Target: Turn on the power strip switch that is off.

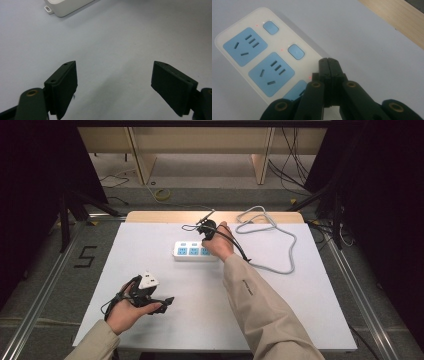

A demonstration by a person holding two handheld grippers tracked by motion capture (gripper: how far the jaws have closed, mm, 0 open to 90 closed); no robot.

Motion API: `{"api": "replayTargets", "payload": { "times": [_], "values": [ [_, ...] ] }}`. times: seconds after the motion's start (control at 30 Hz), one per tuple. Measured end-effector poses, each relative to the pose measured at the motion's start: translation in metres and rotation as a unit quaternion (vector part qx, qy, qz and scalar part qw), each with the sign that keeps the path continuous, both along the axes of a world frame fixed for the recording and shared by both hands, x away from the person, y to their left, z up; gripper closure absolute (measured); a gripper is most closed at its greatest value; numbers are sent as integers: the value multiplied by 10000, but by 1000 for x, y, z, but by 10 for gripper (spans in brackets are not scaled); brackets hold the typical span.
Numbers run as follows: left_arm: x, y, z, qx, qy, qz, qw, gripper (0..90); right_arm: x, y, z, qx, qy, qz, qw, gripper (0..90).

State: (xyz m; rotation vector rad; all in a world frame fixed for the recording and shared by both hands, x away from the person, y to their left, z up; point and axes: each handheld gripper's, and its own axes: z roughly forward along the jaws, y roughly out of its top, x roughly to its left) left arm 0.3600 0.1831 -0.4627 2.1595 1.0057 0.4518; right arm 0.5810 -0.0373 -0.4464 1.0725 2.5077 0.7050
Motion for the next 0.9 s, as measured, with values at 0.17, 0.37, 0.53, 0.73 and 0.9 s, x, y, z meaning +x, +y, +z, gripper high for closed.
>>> {"api": "replayTargets", "payload": {
  "times": [0.17,0.37,0.53,0.73,0.9],
  "values": [
    [0,0,0,-6,5,5,10000,208,0,0,-1,27,-4,-14,10000,900],
    [0,0,0,-9,4,4,10000,208,-2,1,-1,-31,-21,-47,10000,900],
    [0,0,0,-13,8,-8,10000,208,-1,0,-2,-4,-34,-47,10000,900],
    [0,0,0,-17,10,-8,10000,208,-1,0,-2,1,-35,-39,10000,900],
    [0,-1,0,-15,8,-8,10000,208,-2,0,-2,26,-41,-31,10000,900]
  ]
}}
